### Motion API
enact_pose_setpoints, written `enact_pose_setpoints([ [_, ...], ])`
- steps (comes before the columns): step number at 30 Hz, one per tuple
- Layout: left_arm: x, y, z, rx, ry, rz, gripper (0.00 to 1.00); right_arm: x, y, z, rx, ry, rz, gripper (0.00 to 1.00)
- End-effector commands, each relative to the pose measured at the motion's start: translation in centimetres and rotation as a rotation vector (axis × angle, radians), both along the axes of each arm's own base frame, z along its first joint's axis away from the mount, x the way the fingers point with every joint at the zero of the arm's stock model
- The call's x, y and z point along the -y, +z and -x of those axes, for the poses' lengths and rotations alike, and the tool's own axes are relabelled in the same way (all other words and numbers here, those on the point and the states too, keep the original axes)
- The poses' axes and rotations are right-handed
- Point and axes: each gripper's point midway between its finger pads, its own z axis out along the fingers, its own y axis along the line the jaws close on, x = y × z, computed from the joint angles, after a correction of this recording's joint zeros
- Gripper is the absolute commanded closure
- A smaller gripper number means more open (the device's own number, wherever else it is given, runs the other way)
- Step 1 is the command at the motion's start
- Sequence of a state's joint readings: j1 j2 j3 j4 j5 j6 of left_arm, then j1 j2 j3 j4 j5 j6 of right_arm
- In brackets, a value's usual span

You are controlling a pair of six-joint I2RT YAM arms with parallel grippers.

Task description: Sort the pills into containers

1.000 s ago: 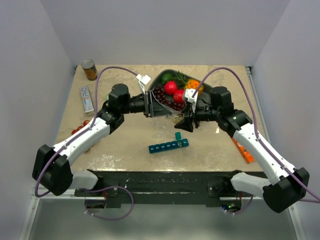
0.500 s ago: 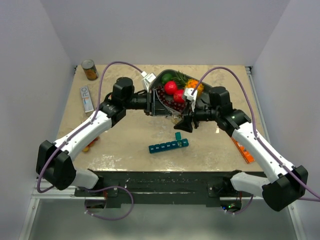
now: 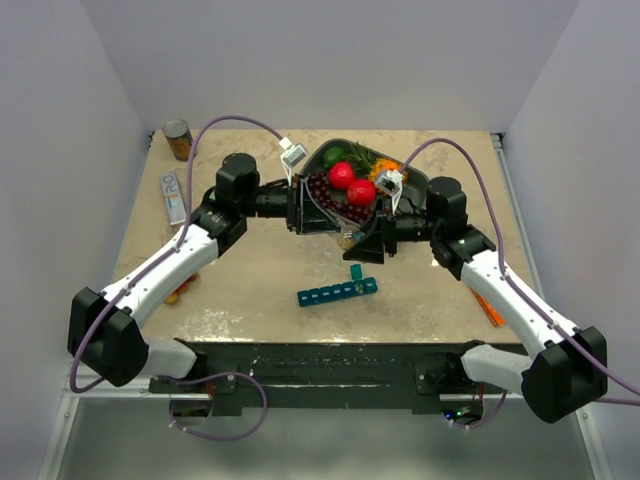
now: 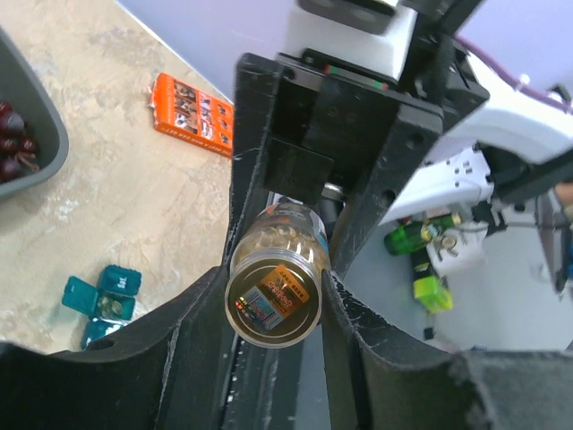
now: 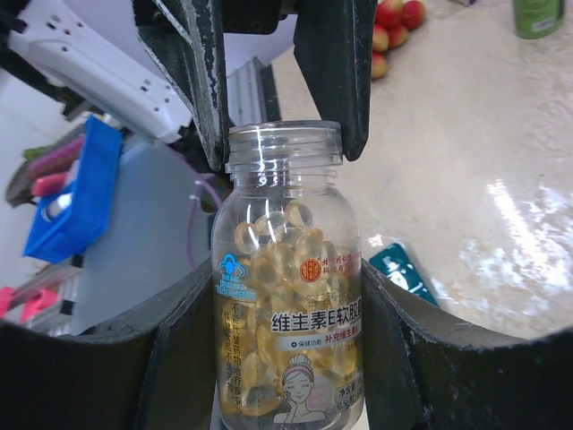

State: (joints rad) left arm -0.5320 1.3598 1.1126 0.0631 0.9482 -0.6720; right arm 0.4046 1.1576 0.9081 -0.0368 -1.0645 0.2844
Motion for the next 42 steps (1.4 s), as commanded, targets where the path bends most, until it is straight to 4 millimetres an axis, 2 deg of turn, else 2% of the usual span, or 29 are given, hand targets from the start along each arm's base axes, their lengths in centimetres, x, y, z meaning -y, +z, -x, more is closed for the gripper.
enact_pose_setpoints([
  [1,-0.5,-1.1,3.5,0.108,-0.200,0.000,0.93,-0.2,6.1,1.0,0.171,0.061,-0.162,1.00],
  [3,-0.8,-0.7,3.1,0.114,-0.184,0.020,0.87,-0.1,6.1,1.0,0.174,0.060,-0.165,1.00],
  [6,-1.0,0.6,2.7,0.102,-0.142,0.065,0.86,0.1,5.7,0.8,0.186,0.054,-0.151,1.00],
  [13,-1.2,4.0,2.1,0.094,-0.041,0.114,0.89,0.3,4.8,-0.2,0.247,0.024,-0.089,1.00],
  [19,-1.2,3.9,2.0,-0.010,-0.005,0.096,0.99,0.4,4.9,-1.1,0.299,0.001,-0.055,1.00],
  [24,-0.8,2.8,1.9,-0.167,0.040,0.072,1.00,0.4,4.9,-2.1,0.359,-0.020,-0.011,1.00],
  [28,-0.7,2.9,1.1,-0.278,0.109,0.078,1.00,0.4,4.8,-2.8,0.414,-0.032,0.024,1.00],
  [36,-0.2,5.1,0.3,-0.403,0.181,0.150,1.00,0.6,4.8,-3.7,0.491,-0.046,0.075,1.00],
  [42,-0.2,5.8,-0.2,-0.486,0.225,0.206,1.00,0.8,4.7,-4.0,0.539,-0.056,0.098,1.00],
])
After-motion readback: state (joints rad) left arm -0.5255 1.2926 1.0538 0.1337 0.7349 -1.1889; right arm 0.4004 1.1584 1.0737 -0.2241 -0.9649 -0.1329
